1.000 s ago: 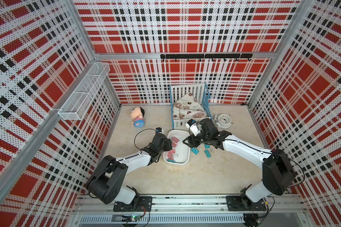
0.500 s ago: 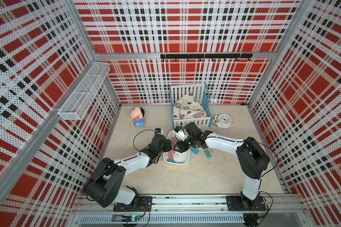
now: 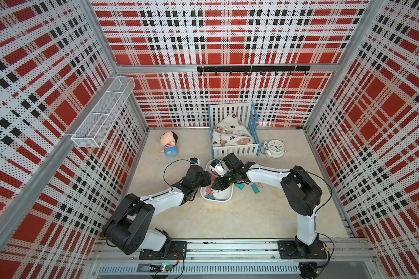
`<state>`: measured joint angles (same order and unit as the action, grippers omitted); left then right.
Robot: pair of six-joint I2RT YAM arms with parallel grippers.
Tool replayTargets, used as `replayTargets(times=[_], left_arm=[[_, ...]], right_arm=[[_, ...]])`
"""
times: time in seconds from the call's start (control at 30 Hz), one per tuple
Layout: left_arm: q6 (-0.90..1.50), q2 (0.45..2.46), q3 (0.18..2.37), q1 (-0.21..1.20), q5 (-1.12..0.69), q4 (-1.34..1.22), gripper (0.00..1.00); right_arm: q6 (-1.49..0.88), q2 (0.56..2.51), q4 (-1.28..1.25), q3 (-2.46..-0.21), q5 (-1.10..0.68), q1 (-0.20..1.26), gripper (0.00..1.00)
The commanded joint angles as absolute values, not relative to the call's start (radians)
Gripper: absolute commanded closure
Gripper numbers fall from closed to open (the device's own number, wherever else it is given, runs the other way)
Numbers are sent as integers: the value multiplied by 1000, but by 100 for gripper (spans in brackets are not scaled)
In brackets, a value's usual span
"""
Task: Take out the binder clips from the storage box
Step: Pick up the binder clip from the storage box.
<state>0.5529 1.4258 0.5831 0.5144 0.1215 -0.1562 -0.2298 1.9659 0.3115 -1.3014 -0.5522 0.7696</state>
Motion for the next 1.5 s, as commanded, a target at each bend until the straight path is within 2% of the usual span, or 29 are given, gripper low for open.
replayTargets(times=[0.0, 0.1, 0.27, 0.8, 1.03, 1.47], left_arm=[[554, 1417, 570, 520, 140, -163, 33], [552, 1420, 574, 521, 141, -163, 33], [549, 1422, 581, 520, 143, -159, 33], [540, 1431, 600, 521, 143, -150, 33], [539, 1436, 609, 520, 146, -145, 33], [529, 1443, 624, 518, 144, -135, 33]], right_arm=[[-221, 1976, 339, -1332, -568, 776, 82], [-213, 1967, 359, -1341, -568, 775, 92], [-200, 1929, 388, -1351, -554, 770, 99], [-166, 1714, 451, -1296, -468, 639, 100], [-174, 1590, 462, -1229, -421, 497, 99], [-296, 1382, 417, -995, -452, 175, 99]])
